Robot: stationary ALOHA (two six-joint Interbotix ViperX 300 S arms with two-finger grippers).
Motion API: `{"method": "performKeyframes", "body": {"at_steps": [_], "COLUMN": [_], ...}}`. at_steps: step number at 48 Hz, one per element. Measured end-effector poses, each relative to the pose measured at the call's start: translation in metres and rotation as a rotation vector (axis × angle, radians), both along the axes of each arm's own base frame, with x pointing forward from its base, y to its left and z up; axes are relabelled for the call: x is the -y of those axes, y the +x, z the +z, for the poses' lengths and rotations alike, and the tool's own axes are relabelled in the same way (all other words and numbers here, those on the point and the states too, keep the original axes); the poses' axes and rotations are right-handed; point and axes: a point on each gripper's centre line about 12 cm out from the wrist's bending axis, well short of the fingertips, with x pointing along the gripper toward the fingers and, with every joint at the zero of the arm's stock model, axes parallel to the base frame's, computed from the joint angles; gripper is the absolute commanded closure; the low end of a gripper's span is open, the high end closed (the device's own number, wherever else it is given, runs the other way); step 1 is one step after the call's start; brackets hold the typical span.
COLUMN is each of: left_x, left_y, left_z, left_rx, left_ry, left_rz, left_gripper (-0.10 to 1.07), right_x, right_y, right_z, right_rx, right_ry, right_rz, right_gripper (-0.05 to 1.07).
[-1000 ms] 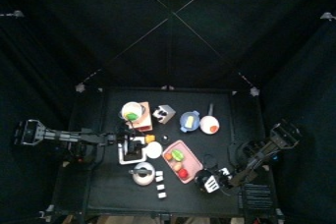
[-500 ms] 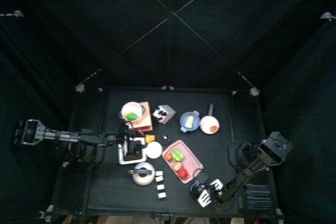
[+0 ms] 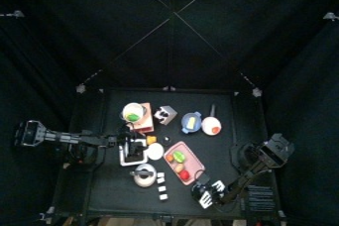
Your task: Put pot lid below plate
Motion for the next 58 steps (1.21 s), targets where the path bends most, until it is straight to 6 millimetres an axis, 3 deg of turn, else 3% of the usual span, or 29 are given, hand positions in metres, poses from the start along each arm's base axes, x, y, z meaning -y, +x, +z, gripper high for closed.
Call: {"method": "performKeyframes", "body": {"at_steps": [13, 58], "left_x": [0.0, 0.0], "left_y": [0.0, 0.0], "left_z": [0.0, 0.0], "left_rx": [0.0, 0.0], "left_ry": [0.001, 0.0], "left_rz": [0.0, 0.0], "left_gripper": [0.04, 0.04], "right_x": [0.0006, -0.0008], "right_y": [-0.0001, -0.0016], "right_z": [-0.0001, -0.0005], "right_rx": [-0.003, -0.017], "right_ry": [-0.001, 0.015], "right_rz": [-0.003, -0.02], "right_gripper": [0.1, 0.1]}}
